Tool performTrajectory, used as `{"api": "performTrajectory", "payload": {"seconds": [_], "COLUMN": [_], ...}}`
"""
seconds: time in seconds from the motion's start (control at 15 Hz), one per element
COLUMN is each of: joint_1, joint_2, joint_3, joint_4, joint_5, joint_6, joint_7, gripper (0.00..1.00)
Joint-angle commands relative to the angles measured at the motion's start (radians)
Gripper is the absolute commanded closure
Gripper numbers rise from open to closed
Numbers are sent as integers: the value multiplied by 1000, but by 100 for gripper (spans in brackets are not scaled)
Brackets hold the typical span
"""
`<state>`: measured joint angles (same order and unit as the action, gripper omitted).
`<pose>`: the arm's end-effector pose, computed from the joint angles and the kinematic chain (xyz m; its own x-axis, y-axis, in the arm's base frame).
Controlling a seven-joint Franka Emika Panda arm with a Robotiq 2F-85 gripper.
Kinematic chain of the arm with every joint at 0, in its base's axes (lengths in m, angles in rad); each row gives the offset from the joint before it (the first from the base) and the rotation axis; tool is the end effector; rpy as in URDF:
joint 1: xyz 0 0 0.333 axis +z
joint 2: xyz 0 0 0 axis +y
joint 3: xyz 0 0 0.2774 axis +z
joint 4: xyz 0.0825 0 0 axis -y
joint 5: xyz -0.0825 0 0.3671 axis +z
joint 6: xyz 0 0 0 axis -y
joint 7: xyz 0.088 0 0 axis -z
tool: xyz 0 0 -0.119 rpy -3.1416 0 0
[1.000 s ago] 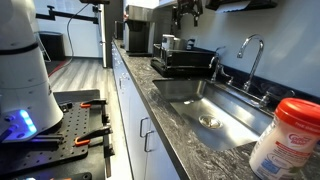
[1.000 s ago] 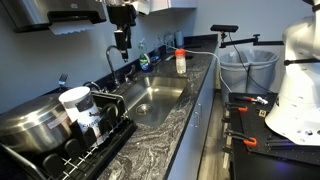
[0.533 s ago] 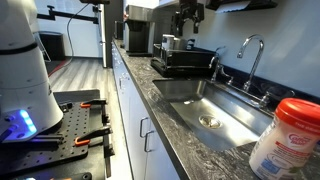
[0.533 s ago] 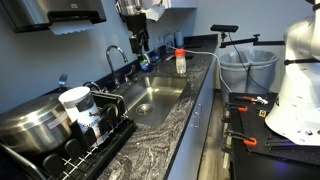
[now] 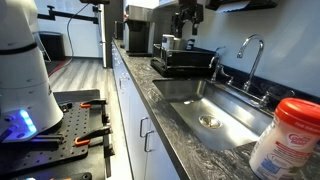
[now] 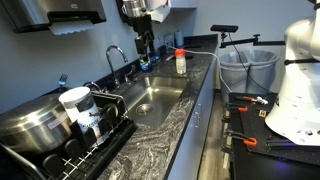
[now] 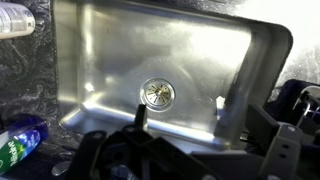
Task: Pick up the bottle and put it on the left side of the counter
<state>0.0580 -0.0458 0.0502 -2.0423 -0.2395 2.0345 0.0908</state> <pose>0.5300 0.0417 0.4236 0.9911 0.1254 0.0457 0.1128 -0.9701 0.2150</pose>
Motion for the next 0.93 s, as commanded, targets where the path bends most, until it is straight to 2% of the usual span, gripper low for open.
{"api": "performTrajectory", "payload": {"seconds": [0.0,0.33,0.87], "joint_1": [-3,-20,-83], "joint_2": [0,37,63], "joint_3": [3,-11,-81], "joint_4": [2,23,13], "joint_5": [1,10,30], "joint_6": [-2,-5,-16], "joint_7": [0,81,198], "gripper": [0,0,0]}}
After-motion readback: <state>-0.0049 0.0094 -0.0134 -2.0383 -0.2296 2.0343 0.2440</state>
